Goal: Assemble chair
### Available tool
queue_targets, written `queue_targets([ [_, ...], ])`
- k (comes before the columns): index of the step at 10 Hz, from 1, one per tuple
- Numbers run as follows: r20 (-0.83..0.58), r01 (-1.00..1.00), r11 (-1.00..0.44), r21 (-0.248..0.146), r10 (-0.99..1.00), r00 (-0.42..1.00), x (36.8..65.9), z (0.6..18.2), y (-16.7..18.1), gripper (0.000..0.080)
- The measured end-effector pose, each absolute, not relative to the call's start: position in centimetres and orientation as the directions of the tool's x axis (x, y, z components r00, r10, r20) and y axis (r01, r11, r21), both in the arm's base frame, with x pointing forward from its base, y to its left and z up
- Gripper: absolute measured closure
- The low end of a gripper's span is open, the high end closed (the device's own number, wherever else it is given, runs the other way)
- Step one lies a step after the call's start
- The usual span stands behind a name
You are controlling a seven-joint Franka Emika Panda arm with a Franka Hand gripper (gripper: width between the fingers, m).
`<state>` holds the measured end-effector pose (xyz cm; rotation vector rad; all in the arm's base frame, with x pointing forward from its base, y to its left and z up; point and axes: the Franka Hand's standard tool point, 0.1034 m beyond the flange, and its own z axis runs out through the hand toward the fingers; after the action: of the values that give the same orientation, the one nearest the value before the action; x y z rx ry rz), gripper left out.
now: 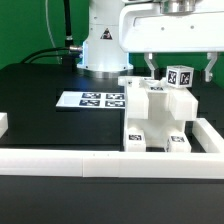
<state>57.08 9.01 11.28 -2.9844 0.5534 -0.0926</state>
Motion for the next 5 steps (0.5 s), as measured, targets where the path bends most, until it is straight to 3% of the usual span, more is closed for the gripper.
queue_targets([
  [5,0.080,0.074,-0.996,-0.038,0.071,0.994,57.06,11.33,8.75,0.0150],
])
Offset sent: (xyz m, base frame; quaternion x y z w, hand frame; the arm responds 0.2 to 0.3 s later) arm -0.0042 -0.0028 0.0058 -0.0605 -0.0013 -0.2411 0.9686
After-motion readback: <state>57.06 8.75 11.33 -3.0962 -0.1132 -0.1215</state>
